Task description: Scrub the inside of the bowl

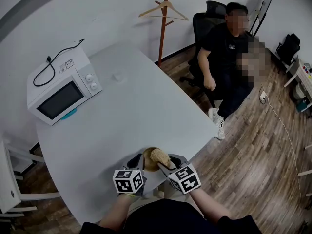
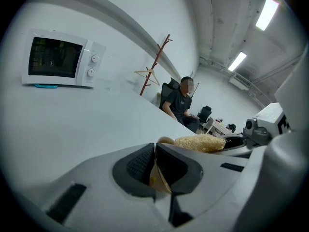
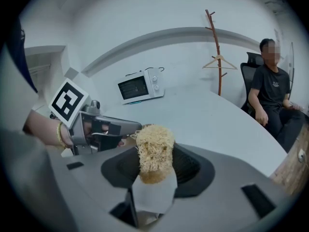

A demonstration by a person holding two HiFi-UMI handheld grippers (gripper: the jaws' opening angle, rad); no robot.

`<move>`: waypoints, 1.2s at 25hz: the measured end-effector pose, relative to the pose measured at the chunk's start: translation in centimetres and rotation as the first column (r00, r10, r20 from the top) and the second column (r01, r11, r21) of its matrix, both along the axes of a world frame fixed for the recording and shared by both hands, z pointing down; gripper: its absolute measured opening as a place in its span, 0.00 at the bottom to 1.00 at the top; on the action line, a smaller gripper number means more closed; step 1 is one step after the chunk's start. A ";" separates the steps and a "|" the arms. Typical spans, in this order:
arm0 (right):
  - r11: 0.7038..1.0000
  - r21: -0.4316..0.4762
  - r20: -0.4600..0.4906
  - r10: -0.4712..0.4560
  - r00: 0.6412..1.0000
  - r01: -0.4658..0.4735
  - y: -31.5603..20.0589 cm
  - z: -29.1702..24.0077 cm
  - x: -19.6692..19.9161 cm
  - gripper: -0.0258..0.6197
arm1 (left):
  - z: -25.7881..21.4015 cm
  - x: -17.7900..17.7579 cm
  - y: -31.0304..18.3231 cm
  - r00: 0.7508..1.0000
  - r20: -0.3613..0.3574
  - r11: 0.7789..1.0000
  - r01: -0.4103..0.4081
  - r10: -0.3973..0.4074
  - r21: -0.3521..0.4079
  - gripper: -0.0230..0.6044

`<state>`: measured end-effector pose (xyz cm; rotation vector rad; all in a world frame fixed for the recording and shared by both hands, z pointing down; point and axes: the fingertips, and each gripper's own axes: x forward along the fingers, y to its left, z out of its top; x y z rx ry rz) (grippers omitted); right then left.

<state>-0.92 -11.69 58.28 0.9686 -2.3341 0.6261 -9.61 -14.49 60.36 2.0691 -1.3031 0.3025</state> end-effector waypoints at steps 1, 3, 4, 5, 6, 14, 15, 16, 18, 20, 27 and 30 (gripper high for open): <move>1.000 0.001 0.002 0.003 1.000 -0.003 0.0 0.0 0.1 0.32 | 0.3 -0.1 -0.1 1.000 0.010 1.000 0.004 -0.003 -0.006 0.08; 1.000 0.000 0.007 0.012 1.000 -0.012 0.1 -0.1 0.2 0.32 | 0.8 -0.4 -0.1 1.000 0.024 1.000 0.012 -0.012 -0.018 0.08; 1.000 -0.001 0.010 0.016 1.000 -0.016 0.1 -0.1 0.3 0.32 | 1.1 -0.5 -0.2 0.999 0.028 1.000 0.019 -0.018 -0.024 0.08; 1.000 -0.001 0.013 0.020 1.000 -0.020 0.2 -0.2 0.4 0.32 | 1.3 -0.6 -0.2 0.999 0.030 0.999 0.026 -0.025 -0.029 0.08; 1.000 0.000 0.016 0.024 1.000 -0.024 0.2 -0.2 0.5 0.32 | 1.4 -0.8 -0.2 0.999 0.033 0.999 0.034 -0.033 -0.032 0.08; 0.998 0.022 0.047 0.059 0.997 -0.060 0.8 -0.7 0.9 0.32 | 2.8 -1.0 -0.3 0.997 0.077 0.998 0.028 -0.025 -0.047 0.09; 0.998 0.023 0.050 0.062 0.997 -0.063 0.9 -0.8 0.9 0.32 | 2.8 -0.9 -0.3 0.997 0.076 0.999 0.026 -0.022 -0.045 0.10; 0.997 0.025 0.054 0.066 0.996 -0.067 1.1 -0.9 0.9 0.32 | 2.9 -0.9 -0.2 0.997 0.074 0.999 0.023 -0.019 -0.042 0.17; 0.997 0.032 0.060 0.074 0.995 -0.076 1.3 -1.0 1.0 0.32 | 2.8 -0.8 -0.1 0.997 0.073 0.999 0.022 -0.019 -0.033 0.24; 0.996 0.037 0.067 0.082 0.994 -0.084 1.6 -1.1 1.1 0.32 | 2.5 -0.8 0.1 0.997 0.078 1.000 0.023 -0.021 -0.019 0.26; 0.994 0.043 0.082 0.099 0.992 -0.103 2.5 -1.1 0.8 0.32 | 1.9 -1.4 0.6 0.995 0.096 1.000 0.020 -0.021 0.014 0.34; 0.993 0.052 0.089 0.105 0.990 -0.110 2.8 -1.5 0.7 0.32 | 1.3 -1.5 0.9 0.996 0.090 0.999 0.020 -0.023 0.028 0.35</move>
